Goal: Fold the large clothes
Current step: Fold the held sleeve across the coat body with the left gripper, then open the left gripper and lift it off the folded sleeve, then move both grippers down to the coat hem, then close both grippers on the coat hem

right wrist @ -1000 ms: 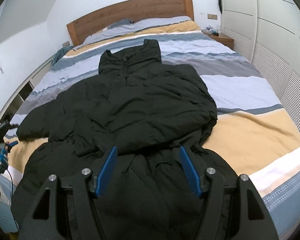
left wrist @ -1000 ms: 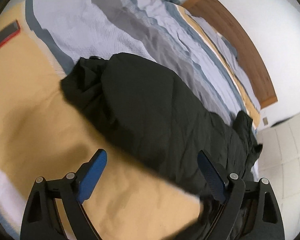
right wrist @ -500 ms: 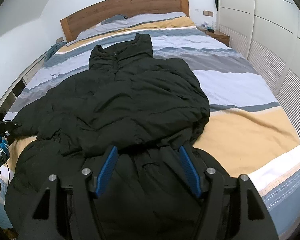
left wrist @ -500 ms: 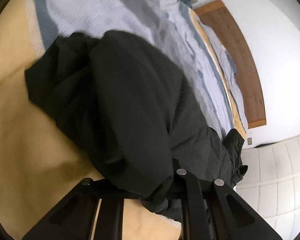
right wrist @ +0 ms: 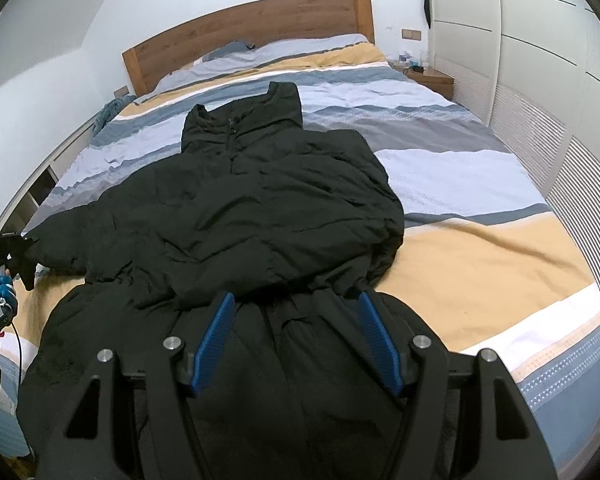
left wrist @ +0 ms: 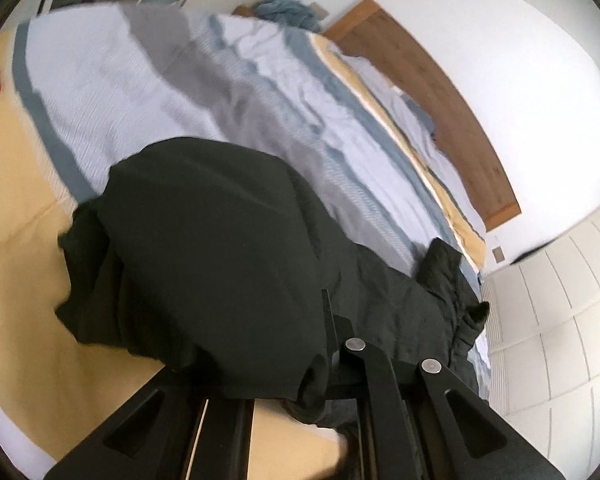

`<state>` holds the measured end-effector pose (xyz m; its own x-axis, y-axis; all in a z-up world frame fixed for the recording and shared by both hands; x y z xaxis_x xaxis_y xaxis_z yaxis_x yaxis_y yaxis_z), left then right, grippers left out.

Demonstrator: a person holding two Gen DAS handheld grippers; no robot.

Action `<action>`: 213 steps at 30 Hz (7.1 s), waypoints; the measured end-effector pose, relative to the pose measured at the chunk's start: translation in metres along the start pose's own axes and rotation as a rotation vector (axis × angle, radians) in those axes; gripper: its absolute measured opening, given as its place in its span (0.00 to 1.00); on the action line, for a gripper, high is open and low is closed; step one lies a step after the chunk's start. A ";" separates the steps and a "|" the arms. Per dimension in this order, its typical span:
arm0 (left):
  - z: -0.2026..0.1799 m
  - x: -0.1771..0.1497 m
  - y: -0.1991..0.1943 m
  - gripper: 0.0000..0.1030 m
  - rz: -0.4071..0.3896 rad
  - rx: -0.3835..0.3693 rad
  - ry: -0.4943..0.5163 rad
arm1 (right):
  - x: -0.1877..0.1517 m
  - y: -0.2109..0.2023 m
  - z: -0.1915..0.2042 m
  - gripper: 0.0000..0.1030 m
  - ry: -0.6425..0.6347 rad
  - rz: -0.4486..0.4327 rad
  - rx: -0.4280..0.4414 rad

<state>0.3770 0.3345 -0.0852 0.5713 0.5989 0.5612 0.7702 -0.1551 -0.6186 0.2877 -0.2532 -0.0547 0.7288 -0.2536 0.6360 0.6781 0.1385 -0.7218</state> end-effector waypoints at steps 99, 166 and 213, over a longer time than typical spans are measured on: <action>-0.208 -0.161 0.094 0.70 0.260 0.008 0.811 | 0.038 0.125 0.145 0.62 -0.286 0.054 0.149; -0.218 -0.135 0.155 0.92 0.337 0.159 1.002 | 0.041 0.172 0.121 0.62 -0.376 0.285 0.274; -0.291 0.044 0.269 0.91 0.423 0.085 0.701 | 0.315 0.247 0.061 0.62 -0.145 0.213 0.108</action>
<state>0.6916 0.0909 -0.0669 0.8743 -0.1309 0.4674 0.4425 -0.1808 -0.8783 0.6907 -0.2410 -0.0161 0.8566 -0.0688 0.5114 0.5089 0.2772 -0.8150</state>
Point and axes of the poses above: each gripper's, at about its wrist camera, not at the fingertips, and y roughly the way its jaws point, z to its left, x to its top, the point moved 8 cm from there along y, roughly the way its jaws point, and after that the axes turned 11 degrees about y, right-handed, at the moved point
